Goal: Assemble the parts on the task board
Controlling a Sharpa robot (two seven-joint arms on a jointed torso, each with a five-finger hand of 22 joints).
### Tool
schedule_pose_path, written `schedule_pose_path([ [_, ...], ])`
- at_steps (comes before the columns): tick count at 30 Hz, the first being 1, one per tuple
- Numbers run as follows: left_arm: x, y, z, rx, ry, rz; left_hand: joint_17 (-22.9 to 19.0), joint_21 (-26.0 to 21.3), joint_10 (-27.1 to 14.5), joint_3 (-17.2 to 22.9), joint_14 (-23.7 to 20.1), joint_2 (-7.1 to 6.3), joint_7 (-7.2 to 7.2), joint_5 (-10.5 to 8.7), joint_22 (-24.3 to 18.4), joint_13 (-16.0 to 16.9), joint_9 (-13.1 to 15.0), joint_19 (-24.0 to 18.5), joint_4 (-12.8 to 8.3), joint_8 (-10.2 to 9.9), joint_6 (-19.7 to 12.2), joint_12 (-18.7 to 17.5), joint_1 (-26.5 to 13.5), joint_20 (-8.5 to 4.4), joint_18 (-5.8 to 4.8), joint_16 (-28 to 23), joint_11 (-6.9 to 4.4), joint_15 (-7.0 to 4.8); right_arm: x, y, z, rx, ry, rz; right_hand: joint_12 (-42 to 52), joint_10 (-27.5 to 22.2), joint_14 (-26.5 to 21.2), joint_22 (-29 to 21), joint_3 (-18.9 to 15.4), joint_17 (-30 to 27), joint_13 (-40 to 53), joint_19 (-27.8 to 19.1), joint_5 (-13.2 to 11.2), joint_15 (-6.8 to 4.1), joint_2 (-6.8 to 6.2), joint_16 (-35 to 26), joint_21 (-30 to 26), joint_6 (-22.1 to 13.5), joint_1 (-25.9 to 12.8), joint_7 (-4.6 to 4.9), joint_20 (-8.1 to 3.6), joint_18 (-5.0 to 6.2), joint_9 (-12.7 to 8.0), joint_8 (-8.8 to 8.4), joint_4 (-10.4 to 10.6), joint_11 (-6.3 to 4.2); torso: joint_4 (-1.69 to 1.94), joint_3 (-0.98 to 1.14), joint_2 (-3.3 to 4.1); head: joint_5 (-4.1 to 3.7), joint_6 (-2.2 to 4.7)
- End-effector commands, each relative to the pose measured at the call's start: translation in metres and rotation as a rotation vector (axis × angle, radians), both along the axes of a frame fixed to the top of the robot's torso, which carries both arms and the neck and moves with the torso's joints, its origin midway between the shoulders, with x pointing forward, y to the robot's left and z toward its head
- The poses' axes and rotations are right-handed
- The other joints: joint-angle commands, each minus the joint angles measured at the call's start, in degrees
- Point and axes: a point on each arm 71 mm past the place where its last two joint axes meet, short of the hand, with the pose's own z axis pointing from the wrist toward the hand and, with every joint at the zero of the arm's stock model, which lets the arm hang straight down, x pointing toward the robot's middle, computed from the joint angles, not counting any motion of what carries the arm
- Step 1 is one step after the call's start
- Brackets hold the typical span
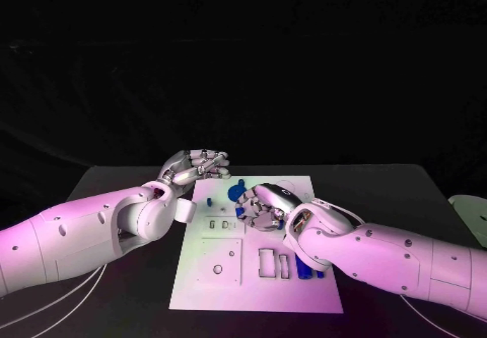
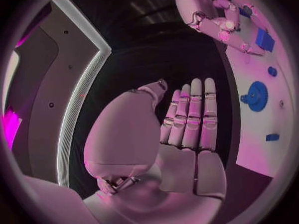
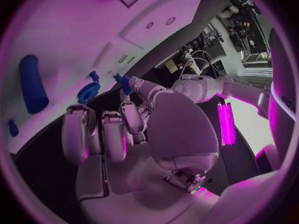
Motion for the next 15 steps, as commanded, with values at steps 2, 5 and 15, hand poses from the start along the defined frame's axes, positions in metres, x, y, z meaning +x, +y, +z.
schedule_pose_path([
  [2,0.0,0.0,0.002,-0.013,-0.01,-0.001,0.1,-0.2,-0.3,0.3,-0.4,-0.16,0.41,-0.06,-0.1,0.0,0.1,-0.4,0.0,-0.4,0.1,0.0,-0.5,0.17,0.65,-0.4,-0.14,0.16,0.001,0.003,-0.005,-0.063,-0.03,-0.011,-0.2,0.2,4.3,6.2,0.2,8.1,0.0,0.3,0.1,-0.41,0.31,0.2,0.1,1.0,0.1,-0.63,-0.17,-0.26,1.5,1.8,0.0,-0.39,0.13,0.06,0.12,0.32,-0.19],
  [5,0.0,-0.001,0.002,-0.015,-0.01,-0.004,0.1,-0.2,-0.3,0.3,-0.4,-0.17,0.41,-0.06,-0.1,0.0,0.1,-0.4,0.0,-0.4,0.1,0.0,-0.6,0.17,0.65,-0.4,-0.15,0.16,0.0,0.007,-0.01,-0.068,-0.027,-0.01,-0.1,0.2,4.3,6.3,0.1,8.0,0.0,0.3,0.0,-0.44,0.1,0.1,0.1,0.9,0.0,-0.64,-0.2,-0.28,1.6,1.89,0.0,-0.4,0.22,0.03,0.19,0.53,-0.3],
  [15,0.0,-0.001,0.002,-0.016,-0.008,-0.01,0.1,-0.2,-0.3,0.3,-0.4,-0.17,0.41,-0.06,-0.1,0.0,0.1,-0.4,0.0,-0.4,0.1,0.0,-0.6,0.17,0.65,-0.4,-0.15,0.16,-0.004,0.016,-0.017,-0.071,-0.017,0.007,-0.1,0.3,4.3,6.2,0.0,8.0,0.0,0.3,-0.1,-0.45,-0.02,0.1,0.0,0.9,-0.1,-0.65,-0.22,-0.25,1.6,1.95,0.0,-0.41,0.33,0.0,0.32,0.58,-0.63],
])
